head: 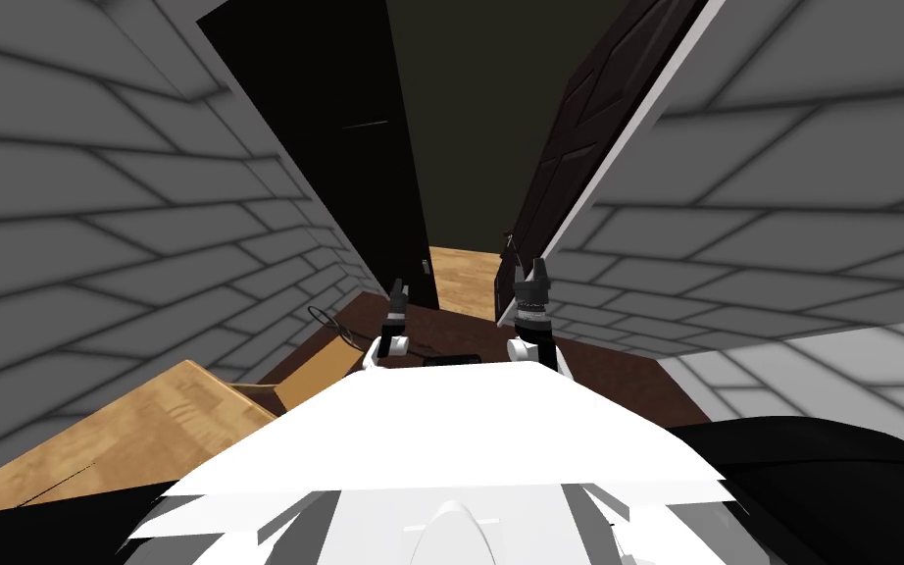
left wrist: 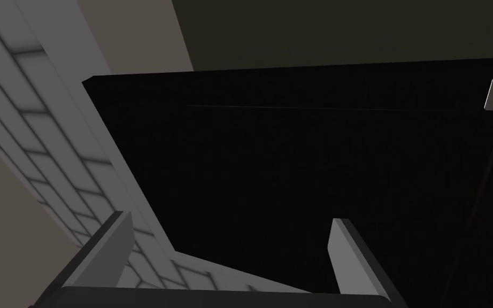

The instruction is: Push the door open

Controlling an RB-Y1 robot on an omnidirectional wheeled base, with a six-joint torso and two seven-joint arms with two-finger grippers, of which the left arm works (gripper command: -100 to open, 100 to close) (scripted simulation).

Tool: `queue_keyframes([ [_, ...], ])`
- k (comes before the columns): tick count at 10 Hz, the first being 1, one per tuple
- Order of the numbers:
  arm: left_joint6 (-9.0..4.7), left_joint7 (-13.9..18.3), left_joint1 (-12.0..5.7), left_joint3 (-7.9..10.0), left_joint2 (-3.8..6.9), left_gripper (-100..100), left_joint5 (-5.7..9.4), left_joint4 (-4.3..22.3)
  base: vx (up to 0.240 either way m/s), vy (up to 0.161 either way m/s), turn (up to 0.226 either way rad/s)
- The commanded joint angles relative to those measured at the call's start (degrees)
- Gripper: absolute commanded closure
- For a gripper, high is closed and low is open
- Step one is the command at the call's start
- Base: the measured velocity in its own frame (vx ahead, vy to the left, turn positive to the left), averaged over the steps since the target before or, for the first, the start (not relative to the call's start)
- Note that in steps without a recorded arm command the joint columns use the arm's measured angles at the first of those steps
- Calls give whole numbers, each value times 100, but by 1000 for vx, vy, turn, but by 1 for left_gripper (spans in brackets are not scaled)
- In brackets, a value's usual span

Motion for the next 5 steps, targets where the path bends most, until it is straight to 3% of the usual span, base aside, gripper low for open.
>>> queue_keyframes([
  [1,-58,62,-144,5,26,-100,-3,286,85,53,-41],
  [2,-58,62,-144,5,26,-100,-3,356,62,33,-14],
  [5,-170,162,-375,-1,62,-100,-16,921,74,38,-38],
])
